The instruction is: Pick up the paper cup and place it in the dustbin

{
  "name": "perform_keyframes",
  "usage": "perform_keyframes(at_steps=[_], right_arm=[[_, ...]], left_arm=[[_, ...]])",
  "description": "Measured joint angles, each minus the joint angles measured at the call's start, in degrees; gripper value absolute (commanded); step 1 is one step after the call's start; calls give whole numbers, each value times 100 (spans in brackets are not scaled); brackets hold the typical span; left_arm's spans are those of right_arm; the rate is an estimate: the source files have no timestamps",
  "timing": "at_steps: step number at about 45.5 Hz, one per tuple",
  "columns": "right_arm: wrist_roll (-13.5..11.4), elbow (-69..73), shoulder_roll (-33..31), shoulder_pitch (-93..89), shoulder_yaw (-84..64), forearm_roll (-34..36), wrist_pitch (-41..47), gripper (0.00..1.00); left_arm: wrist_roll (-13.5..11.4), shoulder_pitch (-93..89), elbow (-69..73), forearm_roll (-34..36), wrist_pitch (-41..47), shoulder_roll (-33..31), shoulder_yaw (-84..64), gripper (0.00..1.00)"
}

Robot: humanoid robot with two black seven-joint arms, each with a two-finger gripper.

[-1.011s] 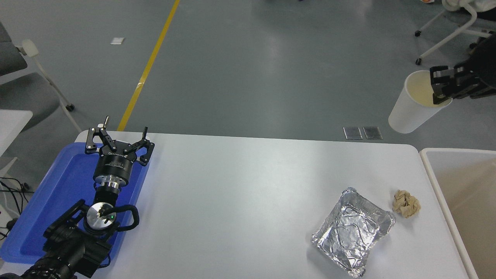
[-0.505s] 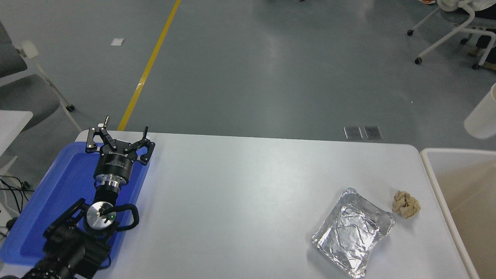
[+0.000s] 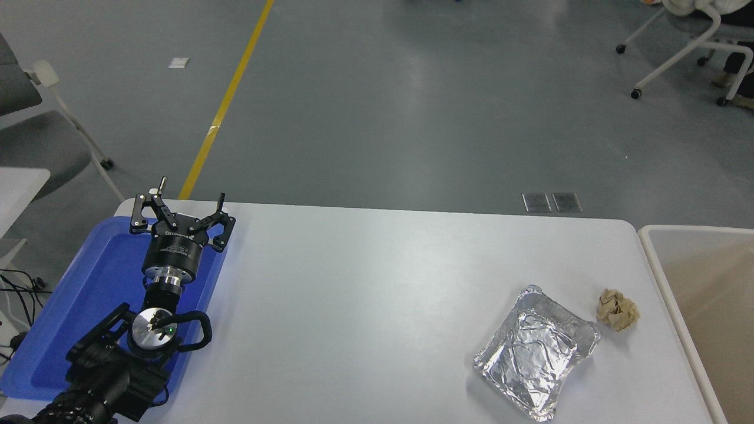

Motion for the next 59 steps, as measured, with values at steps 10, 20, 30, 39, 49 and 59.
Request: perform_keyframes(at_steps=[10,20,30,39,49,59], right_arm=[[-8,-693,-102,-1377,585,77,-635,0],[-45,-1082,-70,-2787,1289,313,-1416,0],[-58,-1618,269,-4114,2052,693,-1802,0],[-66,-2073,693,-5092,2696,923,-2036,0],[-70,-2302,1068,-5704,3171,1091,-2188,34],[-45,-2403,1255,-5944,3461,1286,-2241,100]], left_arm=[[1,0,0,1,-1,-1,0,100],[1,0,0,1,-2,-4,0,100],[1,0,1,2,-2,-6,0,100],[1,0,1,-2,-2,-6,0,100],[-6,-5,1,-3,-1,-6,0,100],[-9,-7,4,-6,-1,-6,0,100]])
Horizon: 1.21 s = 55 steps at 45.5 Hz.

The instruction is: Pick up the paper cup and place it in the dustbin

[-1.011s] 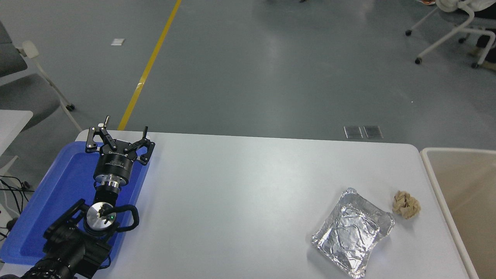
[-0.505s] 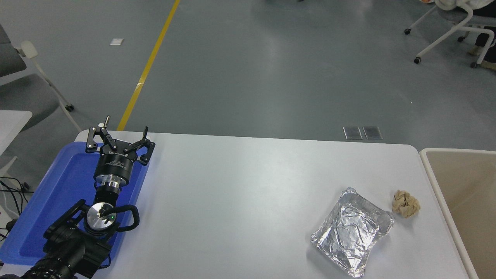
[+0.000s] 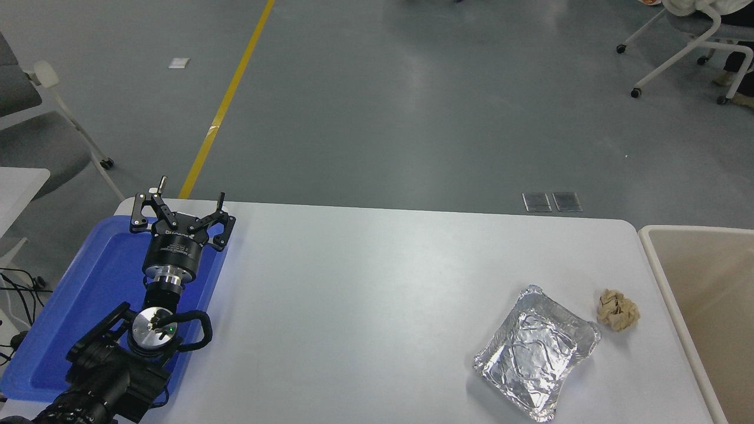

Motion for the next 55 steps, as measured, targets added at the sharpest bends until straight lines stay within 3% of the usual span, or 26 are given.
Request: perform_keyframes(at_steps=[29,55], right_arm=[[29,-46,257,393,849,156,-11,100],[23,675,624,1293,4795,182,-47,100]], left_arm=[[-17,-3,5,-1,2,-8,0,100],[-32,-1,5,-1,4,-9,-2,100]])
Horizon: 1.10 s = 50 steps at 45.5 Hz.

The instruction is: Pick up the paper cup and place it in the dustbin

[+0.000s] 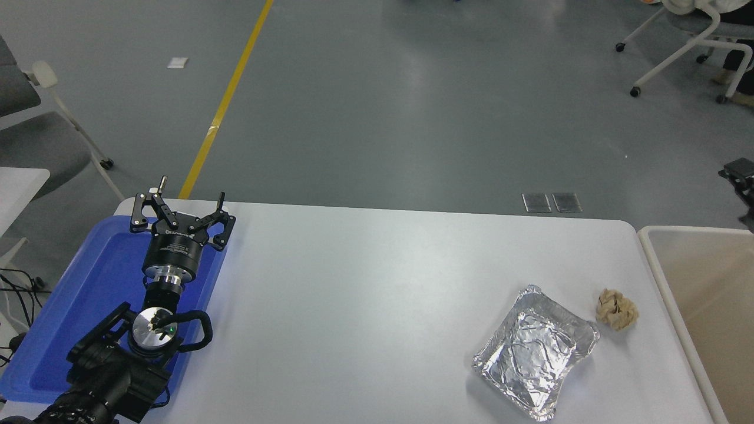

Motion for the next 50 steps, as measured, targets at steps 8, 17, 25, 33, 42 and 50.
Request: perform_keyframes(at_steps=[8,17,25,33,42,50], right_arm=[[1,847,152,11,1117,5,-49,100],[-18,2026,255,5,1621,-54,-189,100],[-46,2988,240,210,1657,-261,-386,100],[-106,3520,222,631,1305,-376,-527,100],[-277,3775,171,1145,811,-433,-602,100],[-358,3851,212,1702,184,-457,-634,100]], left_arm=[[-1,0,0,1,5,0,-2,100],[-2,0,0,1,5,0,-3,100],[-3,-1,0,-1,4,-1,-3,100],[-2,0,0,0,2,0,1,100],[-2,-1,0,1,0,0,2,100],[-2,0,0,0,-2,0,2,100]])
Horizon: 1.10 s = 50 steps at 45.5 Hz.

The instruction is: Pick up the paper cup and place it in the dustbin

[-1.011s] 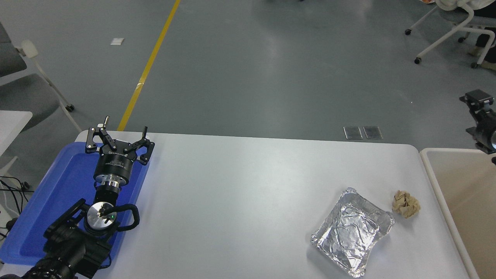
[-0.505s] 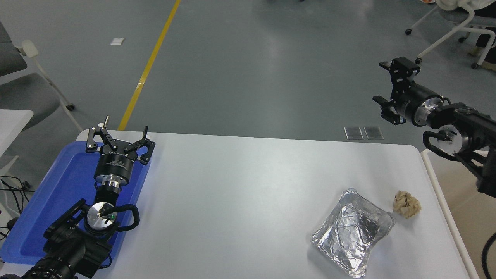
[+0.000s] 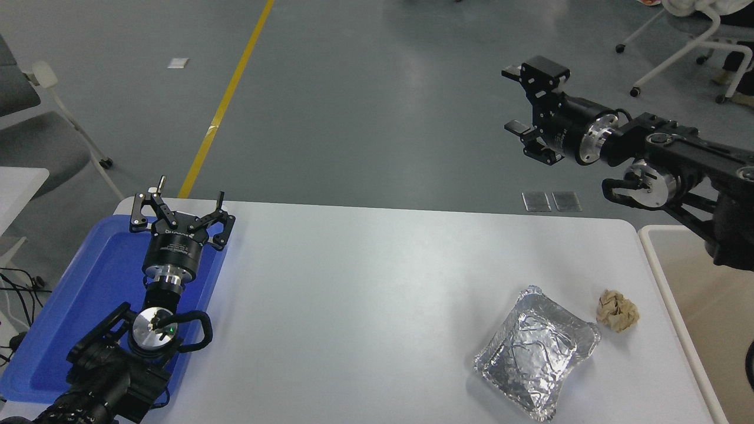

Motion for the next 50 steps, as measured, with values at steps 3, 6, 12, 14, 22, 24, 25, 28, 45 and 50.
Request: perform_keyframes(at_steps=[3,6,12,14,22,24,25,28,45,50], right_arm=[[-16,11,47,210,-262,-6,-6,100],[-28,20,87,458,-593,-5,-12,100],[-45,44,138,937,-1304,24,-12,100],[-48,49,155,1101,-1584,31,-8,100],[-55,83,290,1666,-2678,26,5,100],[-56,110,328,1797,-2851,21,18,100],[-53,120,351,1875,-2932,16,19,100],[-56,183,421,2095,-3393,15,38,100],[-27,1124,1245,3618,-5673,62,122,100],[-24,1498,1465,3997,-6107,72,289,100]], left_arm=[[0,1,0,0,-1,0,0,100],[0,3,0,1,-1,0,0,100],[0,3,0,0,-1,0,2,100],[0,2,0,0,-1,0,3,100],[13,-3,-3,7,-2,0,7,100],[15,-5,-3,6,-3,2,7,100],[17,-5,-5,8,-3,1,7,100],[19,-9,-7,7,-5,0,8,100],[31,-8,-8,8,-10,1,10,100],[33,-8,-9,9,-10,0,10,100]])
